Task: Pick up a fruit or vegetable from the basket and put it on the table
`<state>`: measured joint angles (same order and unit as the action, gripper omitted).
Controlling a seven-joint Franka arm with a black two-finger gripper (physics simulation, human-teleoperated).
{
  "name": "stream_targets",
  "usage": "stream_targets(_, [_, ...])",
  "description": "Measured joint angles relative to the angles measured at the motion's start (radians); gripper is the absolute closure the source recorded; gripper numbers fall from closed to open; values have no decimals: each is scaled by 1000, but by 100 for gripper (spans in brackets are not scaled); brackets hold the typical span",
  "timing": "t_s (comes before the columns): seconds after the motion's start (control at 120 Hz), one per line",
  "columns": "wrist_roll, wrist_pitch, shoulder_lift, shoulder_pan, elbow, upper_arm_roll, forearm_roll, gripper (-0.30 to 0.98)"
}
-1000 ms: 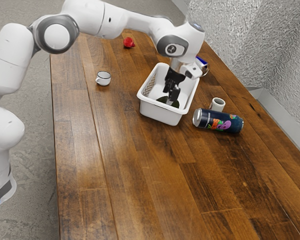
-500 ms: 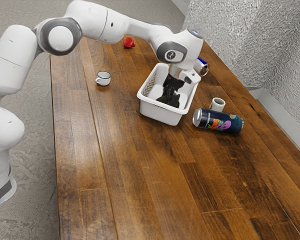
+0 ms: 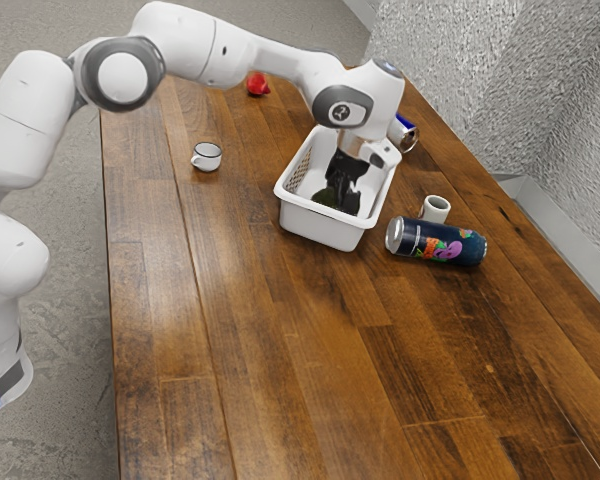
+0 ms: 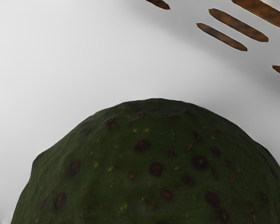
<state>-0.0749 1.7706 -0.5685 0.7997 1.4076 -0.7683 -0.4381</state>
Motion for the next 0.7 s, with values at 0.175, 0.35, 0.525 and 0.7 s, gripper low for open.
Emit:
stream_targets(0.175, [10, -38, 211, -13, 42, 59, 34, 31])
stream_targets(0.35, [32, -180, 391, -154, -20, 61, 39, 31])
stream_targets(0.525, [74, -321, 375, -373, -161, 29, -23, 31])
stream_targets(0.7, [114, -326, 224, -390, -206, -63, -84, 32])
